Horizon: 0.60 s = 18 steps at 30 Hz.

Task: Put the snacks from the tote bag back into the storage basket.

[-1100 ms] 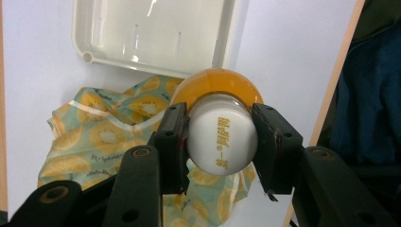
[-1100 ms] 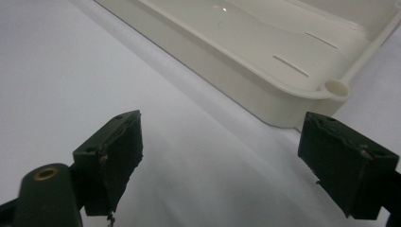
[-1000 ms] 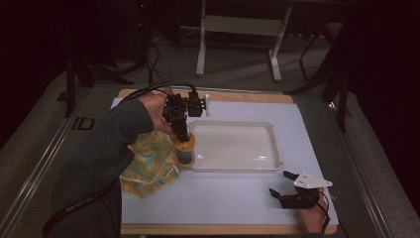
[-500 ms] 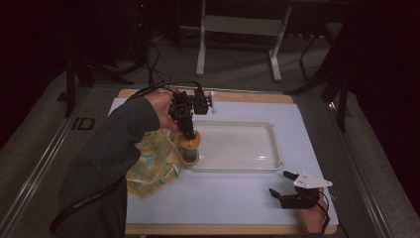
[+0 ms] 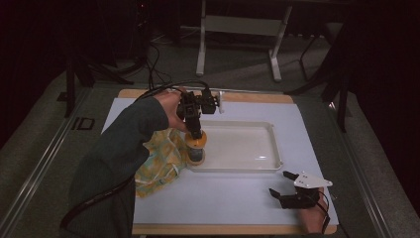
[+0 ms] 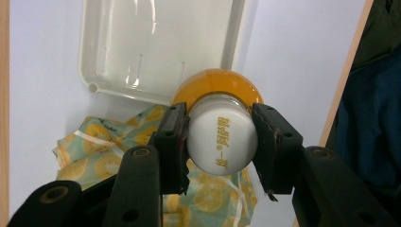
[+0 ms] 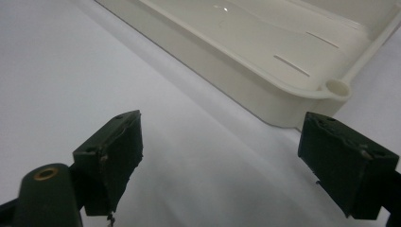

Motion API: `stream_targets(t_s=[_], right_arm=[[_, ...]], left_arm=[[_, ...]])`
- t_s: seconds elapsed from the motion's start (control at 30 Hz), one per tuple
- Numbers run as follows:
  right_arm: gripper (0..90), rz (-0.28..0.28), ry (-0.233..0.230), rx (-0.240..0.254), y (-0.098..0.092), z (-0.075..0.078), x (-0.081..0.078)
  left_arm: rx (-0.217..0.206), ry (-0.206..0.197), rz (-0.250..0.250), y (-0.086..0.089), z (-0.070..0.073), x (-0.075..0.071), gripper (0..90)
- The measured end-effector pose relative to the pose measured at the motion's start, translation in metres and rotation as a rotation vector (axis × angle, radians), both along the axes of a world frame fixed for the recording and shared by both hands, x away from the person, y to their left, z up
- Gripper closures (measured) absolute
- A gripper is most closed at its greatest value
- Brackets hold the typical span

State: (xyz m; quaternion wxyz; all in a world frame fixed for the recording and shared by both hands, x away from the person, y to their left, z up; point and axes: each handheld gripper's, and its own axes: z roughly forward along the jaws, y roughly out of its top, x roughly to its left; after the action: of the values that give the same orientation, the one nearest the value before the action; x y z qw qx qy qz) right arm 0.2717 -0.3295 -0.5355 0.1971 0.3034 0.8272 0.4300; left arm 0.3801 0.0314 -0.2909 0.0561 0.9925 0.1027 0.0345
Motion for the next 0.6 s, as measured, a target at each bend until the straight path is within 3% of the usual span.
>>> stream_targets(t_s=[0.6], right_arm=[[14.3,-0.002,0.004,0.002,0.000,0.000,0.000]], left_arm=[[-0.004,0.011,-0.004,-0.011,-0.013,0.006,58.9]])
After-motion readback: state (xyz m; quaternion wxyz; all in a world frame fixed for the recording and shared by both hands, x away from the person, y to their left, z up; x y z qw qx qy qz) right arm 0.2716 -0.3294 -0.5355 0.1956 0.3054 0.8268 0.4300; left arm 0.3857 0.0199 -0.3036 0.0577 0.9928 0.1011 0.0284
